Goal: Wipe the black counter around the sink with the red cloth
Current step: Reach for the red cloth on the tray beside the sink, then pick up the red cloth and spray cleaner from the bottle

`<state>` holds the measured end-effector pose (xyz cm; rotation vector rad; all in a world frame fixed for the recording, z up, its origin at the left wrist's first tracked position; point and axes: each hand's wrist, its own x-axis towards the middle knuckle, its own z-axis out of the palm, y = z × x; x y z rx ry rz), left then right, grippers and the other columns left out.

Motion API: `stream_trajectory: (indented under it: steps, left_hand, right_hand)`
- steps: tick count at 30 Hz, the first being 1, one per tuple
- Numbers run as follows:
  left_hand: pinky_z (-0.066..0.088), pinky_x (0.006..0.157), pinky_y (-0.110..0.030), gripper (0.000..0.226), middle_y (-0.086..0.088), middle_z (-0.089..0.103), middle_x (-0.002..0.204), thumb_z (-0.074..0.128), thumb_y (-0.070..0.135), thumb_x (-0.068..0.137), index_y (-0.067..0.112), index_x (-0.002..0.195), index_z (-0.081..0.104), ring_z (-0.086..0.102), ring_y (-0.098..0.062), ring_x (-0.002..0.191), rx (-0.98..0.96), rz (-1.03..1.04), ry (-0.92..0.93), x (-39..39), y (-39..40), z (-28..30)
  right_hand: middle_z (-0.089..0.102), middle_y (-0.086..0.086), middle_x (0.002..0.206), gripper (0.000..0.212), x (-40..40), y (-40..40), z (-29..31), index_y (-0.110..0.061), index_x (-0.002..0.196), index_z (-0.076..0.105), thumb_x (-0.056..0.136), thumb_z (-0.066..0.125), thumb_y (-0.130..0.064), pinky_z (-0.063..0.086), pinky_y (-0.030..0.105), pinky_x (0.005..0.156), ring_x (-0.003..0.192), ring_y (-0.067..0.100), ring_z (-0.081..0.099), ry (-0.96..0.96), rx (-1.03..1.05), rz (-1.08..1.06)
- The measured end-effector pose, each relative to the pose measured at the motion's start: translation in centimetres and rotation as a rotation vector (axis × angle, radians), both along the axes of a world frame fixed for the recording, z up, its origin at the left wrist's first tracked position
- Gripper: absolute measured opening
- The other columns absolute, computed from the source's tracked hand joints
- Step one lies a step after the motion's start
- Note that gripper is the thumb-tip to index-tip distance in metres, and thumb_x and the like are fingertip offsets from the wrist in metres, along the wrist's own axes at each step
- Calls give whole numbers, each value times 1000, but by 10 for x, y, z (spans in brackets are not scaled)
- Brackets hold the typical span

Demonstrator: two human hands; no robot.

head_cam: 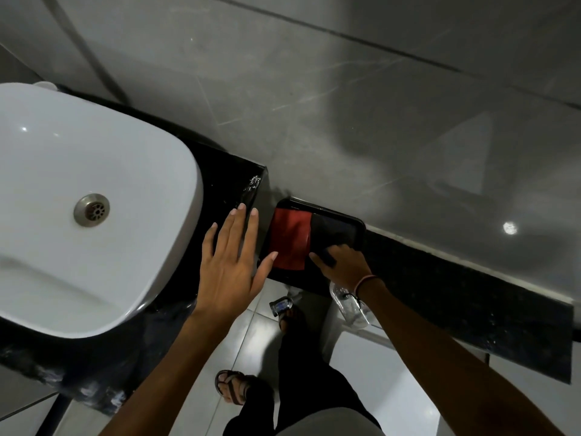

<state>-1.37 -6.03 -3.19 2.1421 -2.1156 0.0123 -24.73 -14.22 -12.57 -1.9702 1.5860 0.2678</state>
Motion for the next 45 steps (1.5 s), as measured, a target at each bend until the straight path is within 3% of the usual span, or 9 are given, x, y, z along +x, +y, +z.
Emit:
stream_trajectory:
  steps: [14, 17, 19, 22, 26, 32, 35, 39, 45]
  left_hand:
    - [35, 122, -54, 75, -17, 35, 165, 34, 58, 102, 9, 159, 26, 37, -30, 151, 9, 19, -11, 11, 12, -5]
    - [34, 122, -53, 75, -16, 34, 165, 34, 58, 102, 9, 159, 26, 37, -30, 151, 14, 24, -8, 13, 14, -5]
    - [35, 122, -54, 75, -17, 35, 165, 33, 58, 102, 9, 159, 26, 38, -30, 151, 35, 26, -1, 13, 14, -5]
    - [36, 122, -55, 75, -17, 35, 165, 32, 57, 102, 9, 159, 26, 37, -30, 152, 75, 13, 21, 9, 12, -7]
    - [38, 121, -53, 74, -19, 38, 163, 34, 55, 102, 7, 158, 28, 38, -31, 151, 122, -55, 66, 1, 1, -15]
    - [29, 127, -47, 69, -17, 21, 169, 39, 39, 106, 10, 162, 10, 26, -32, 154, 477, -226, 126, -5, -56, -43]
    - [33, 123, -49, 67, -17, 19, 169, 43, 29, 106, 9, 162, 11, 31, -36, 150, 570, -305, 96, -11, -94, -60]
    - [33, 122, -49, 78, -17, 16, 170, 57, 29, 100, 6, 161, 14, 27, -37, 153, 683, -394, 16, -17, -140, -86]
    - [47, 111, -51, 95, -19, 44, 151, 85, 39, 77, 8, 150, 34, 47, -38, 138, 807, -426, -80, -26, -171, -116]
  right_hand:
    - [71, 17, 110, 58, 9, 2, 5, -9, 102, 66, 98, 48, -63, 58, 45, 93, 105, 38, 70, 48, -19, -78]
    - [73, 10, 90, 52, 0, 3, 15, -13, 90, 68, 95, 53, -63, 58, 34, 73, 88, 35, 74, -91, -196, -154]
    - [64, 0, 76, 50, -9, 1, 26, -16, 87, 66, 96, 48, -62, 45, 24, 58, 71, 28, 72, -169, -402, -156]
    - [69, 4, 83, 53, -18, -9, 35, -13, 101, 67, 98, 44, -60, 46, 21, 57, 66, 19, 66, -285, -583, -178]
    - [68, 13, 106, 75, -23, -19, 27, -2, 117, 63, 92, 44, -70, 62, 36, 76, 89, 26, 69, -353, -538, -234]
    - [53, 9, 139, 95, -31, -16, 5, -8, 144, 46, 79, 62, -75, 55, 32, 105, 122, 22, 58, -505, -413, -303]
    - [41, 2, 148, 102, -47, 14, -3, -18, 150, 37, 72, 73, -72, 53, 40, 110, 131, 22, 53, -571, -379, -415]
    - [43, -3, 141, 94, -69, 84, -18, -22, 149, 38, 76, 70, -72, 55, 29, 98, 120, 12, 54, -538, -350, -570]
    - [50, -5, 128, 84, -79, 158, -27, -16, 139, 46, 76, 73, -64, 49, 13, 78, 99, 15, 58, -495, -268, -661]
